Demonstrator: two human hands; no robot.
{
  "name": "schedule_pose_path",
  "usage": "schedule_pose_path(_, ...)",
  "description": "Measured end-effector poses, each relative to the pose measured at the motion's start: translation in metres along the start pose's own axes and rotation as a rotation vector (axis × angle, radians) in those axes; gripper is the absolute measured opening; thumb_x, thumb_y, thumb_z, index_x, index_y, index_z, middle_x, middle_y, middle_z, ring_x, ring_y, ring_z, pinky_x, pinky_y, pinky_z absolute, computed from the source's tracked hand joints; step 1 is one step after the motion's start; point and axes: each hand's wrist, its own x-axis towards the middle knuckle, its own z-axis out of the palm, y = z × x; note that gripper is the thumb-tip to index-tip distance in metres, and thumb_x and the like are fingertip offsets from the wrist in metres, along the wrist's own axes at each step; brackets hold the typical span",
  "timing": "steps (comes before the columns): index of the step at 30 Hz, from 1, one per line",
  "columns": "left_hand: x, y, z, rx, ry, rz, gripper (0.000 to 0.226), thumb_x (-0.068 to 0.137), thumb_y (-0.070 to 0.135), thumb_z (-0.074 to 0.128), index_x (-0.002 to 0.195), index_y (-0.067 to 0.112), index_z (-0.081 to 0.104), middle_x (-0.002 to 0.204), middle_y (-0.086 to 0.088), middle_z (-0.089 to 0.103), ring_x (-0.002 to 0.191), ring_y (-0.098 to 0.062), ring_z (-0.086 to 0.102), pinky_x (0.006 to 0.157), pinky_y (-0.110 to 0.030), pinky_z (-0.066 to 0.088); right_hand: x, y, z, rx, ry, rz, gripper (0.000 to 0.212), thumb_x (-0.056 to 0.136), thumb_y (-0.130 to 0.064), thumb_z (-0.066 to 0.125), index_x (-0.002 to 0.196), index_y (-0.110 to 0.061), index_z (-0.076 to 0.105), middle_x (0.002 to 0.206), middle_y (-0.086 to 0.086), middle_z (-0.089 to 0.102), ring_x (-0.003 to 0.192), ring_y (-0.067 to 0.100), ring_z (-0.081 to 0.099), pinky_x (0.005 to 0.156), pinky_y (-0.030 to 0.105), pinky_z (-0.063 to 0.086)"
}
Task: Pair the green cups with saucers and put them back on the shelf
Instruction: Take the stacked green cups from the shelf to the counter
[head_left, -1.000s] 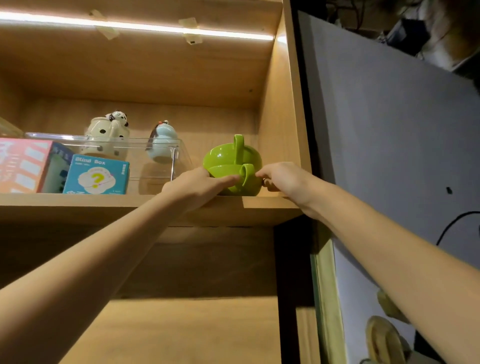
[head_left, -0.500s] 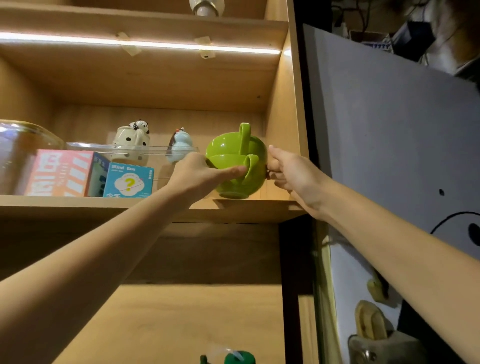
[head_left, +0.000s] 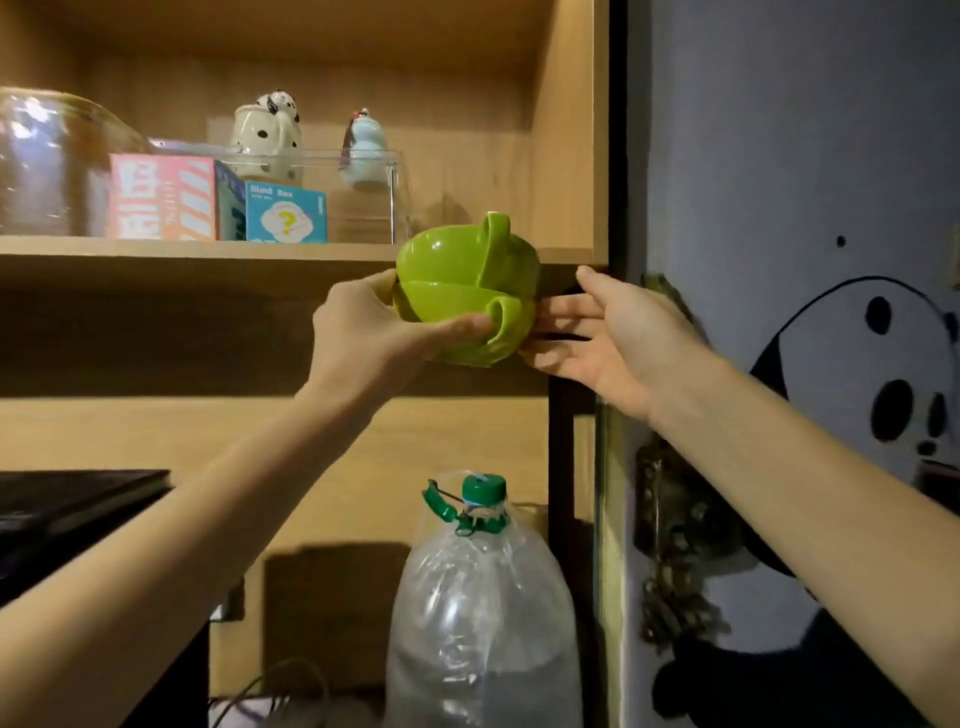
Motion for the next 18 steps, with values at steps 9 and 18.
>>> schedule_pose_path(9, -0.149, -0.081, 0.033, -0.104, 0.002, -0.055, 0.083, 0.051, 0.034, 0.086, 0.125, 0.026, 0.049, 0.119, 0.001, 0.065, 0.109, -0.009, 0.061, 0.093, -0.033, 0.052, -0.066, 0.126, -0.049, 0.049, 0.112, 0.211, 0.032, 0.09, -0.034, 0.051, 0.089, -0.005, 0.065, 0.085, 0.014, 0.07, 0.078, 0.028, 0.068, 0.072, 0.038, 0.056)
schedule_pose_path(18, -0.313, -0.146, 0.053, -0.027, 0.004, -0.309, 0.092, 0.046, 0.033, 0.087, 0.122, 0.042, 0.037, 0.124, 0.019, 0.052, 0.115, 0.01, 0.049, 0.096, -0.01, 0.041, -0.153, 0.255, -0.095, 0.015, 0.241, 0.497, 0.028, 0.086, -0.026, 0.058, 0.098, -0.002, 0.065, 0.095, 0.018, 0.068, 0.091, 0.031, 0.066, 0.085, 0.043, 0.053)
